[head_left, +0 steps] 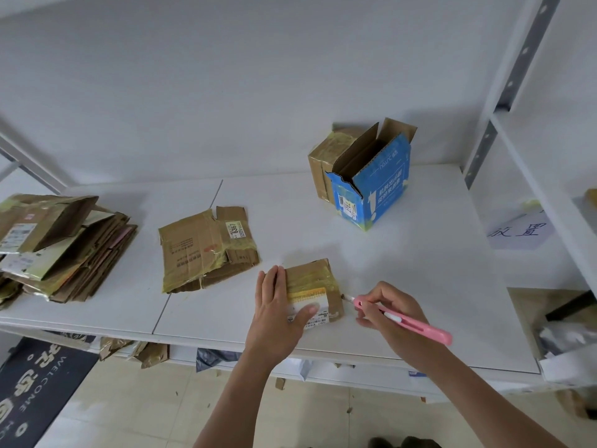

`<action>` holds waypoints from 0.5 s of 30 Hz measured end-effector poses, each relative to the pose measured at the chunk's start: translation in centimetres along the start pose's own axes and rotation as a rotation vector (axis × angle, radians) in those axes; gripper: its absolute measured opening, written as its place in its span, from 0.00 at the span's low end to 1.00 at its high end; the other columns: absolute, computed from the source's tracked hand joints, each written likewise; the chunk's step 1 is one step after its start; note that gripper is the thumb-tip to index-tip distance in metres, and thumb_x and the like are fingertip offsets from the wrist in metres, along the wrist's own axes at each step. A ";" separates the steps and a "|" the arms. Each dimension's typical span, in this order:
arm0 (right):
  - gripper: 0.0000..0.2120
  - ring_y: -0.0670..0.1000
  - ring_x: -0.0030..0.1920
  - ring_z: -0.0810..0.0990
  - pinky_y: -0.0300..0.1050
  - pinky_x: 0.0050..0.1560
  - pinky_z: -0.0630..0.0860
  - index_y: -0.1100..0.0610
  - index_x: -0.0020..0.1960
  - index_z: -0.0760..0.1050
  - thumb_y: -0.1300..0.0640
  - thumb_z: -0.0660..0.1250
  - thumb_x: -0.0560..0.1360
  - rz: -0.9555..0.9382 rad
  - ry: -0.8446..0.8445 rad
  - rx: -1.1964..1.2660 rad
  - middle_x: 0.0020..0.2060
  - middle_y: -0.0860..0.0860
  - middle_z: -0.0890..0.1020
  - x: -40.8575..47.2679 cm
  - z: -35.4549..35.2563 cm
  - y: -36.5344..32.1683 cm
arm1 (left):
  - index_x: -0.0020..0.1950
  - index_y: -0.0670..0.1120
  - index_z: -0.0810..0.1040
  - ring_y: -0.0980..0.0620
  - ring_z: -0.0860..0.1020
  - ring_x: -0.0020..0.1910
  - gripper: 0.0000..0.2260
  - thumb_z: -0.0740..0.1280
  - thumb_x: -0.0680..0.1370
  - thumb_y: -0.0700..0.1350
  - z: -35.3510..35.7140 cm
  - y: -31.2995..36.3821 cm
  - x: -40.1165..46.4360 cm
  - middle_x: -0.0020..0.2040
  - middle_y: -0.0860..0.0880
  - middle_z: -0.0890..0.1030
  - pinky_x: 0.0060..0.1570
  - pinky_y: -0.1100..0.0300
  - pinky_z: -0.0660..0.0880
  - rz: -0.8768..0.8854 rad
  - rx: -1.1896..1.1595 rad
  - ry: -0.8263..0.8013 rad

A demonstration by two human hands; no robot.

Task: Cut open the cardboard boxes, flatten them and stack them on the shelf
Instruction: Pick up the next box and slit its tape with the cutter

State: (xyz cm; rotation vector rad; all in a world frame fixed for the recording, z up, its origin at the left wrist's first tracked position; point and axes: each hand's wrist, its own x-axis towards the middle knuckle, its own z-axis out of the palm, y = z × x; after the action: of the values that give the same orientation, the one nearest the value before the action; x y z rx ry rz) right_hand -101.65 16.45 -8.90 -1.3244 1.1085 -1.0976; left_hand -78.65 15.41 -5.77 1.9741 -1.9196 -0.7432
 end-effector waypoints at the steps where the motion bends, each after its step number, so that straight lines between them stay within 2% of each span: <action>1: 0.06 0.61 0.43 0.82 0.64 0.49 0.80 0.56 0.43 0.76 0.63 0.67 0.79 0.010 -0.002 -0.018 0.40 0.57 0.82 -0.3 -0.3 -0.1 | 0.81 0.45 0.44 0.58 0.34 0.77 0.45 0.59 0.74 0.67 0.0 0.0 0.0 0.80 0.57 0.42 0.73 0.60 0.45 -0.002 -0.011 0.010; 2: 0.08 0.57 0.42 0.82 0.58 0.47 0.81 0.53 0.42 0.76 0.63 0.67 0.78 -0.003 0.020 -0.052 0.40 0.54 0.83 -0.4 -0.5 -0.2 | 0.81 0.45 0.46 0.57 0.37 0.78 0.44 0.62 0.75 0.65 -0.1 0.1 0.0 0.80 0.56 0.45 0.74 0.59 0.46 -0.005 -0.022 0.027; 4: 0.09 0.51 0.38 0.79 0.48 0.39 0.77 0.50 0.43 0.75 0.63 0.67 0.78 -0.082 0.131 -0.178 0.37 0.49 0.81 -0.1 -0.9 -0.3 | 0.79 0.45 0.53 0.54 0.46 0.78 0.42 0.68 0.74 0.63 -0.3 0.5 0.2 0.77 0.53 0.53 0.75 0.58 0.52 -0.024 -0.036 0.081; 5: 0.08 0.51 0.37 0.77 0.46 0.37 0.74 0.50 0.45 0.74 0.62 0.66 0.79 -0.120 0.196 -0.291 0.36 0.47 0.78 0.2 -1.3 -0.2 | 0.77 0.47 0.57 0.52 0.52 0.75 0.41 0.70 0.72 0.64 -0.4 0.8 0.2 0.73 0.52 0.58 0.74 0.57 0.56 -0.056 -0.036 0.105; 7: 0.05 0.51 0.44 0.76 0.48 0.37 0.74 0.52 0.50 0.74 0.61 0.62 0.80 -0.112 0.253 -0.716 0.40 0.45 0.75 1.3 -2.4 0.3 | 0.71 0.49 0.61 0.50 0.58 0.69 0.41 0.70 0.67 0.70 -0.8 1.6 0.3 0.64 0.53 0.60 0.69 0.53 0.64 -0.178 -0.014 0.095; 9: 0.12 0.52 0.55 0.73 0.46 0.39 0.75 0.51 0.59 0.73 0.63 0.61 0.78 0.071 0.151 -1.156 0.50 0.47 0.73 2.3 -3.6 0.8 | 0.67 0.49 0.62 0.48 0.59 0.66 0.42 0.67 0.65 0.75 -1.1 2.3 0.1 0.58 0.52 0.58 0.65 0.50 0.67 -0.287 0.039 0.037; 11: 0.21 0.51 0.61 0.70 0.44 0.45 0.75 0.50 0.66 0.70 0.65 0.62 0.75 0.216 0.034 -1.406 0.58 0.48 0.71 3.0 -4.5 0.9 | 0.66 0.47 0.63 0.47 0.59 0.66 0.42 0.65 0.65 0.76 -1.2 2.7 -0.1 0.57 0.50 0.57 0.64 0.49 0.69 -0.352 0.034 0.029; 13: 0.26 0.52 0.63 0.69 0.43 0.52 0.74 0.50 0.71 0.67 0.66 0.62 0.75 0.239 0.031 -1.469 0.60 0.50 0.70 3.3 -4.5 0.4 | 0.65 0.45 0.63 0.46 0.60 0.66 0.42 0.66 0.65 0.75 -1.1 2.9 -0.5 0.57 0.50 0.58 0.63 0.48 0.69 -0.396 0.004 0.060; 15: 0.26 0.55 0.61 0.70 0.46 0.54 0.74 0.51 0.72 0.68 0.66 0.61 0.75 0.138 0.133 -1.321 0.58 0.52 0.72 3.3 -3.7 -0.2 | 0.65 0.45 0.62 0.46 0.62 0.65 0.41 0.67 0.66 0.74 -1.0 2.9 -0.8 0.56 0.51 0.58 0.63 0.49 0.69 -0.422 -0.011 0.080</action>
State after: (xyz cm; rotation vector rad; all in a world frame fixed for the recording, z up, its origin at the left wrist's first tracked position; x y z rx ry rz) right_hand -104.78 12.60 -8.52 -2.0902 2.1387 -0.2322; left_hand -80.51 15.84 -3.26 2.3950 -1.4639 -0.7571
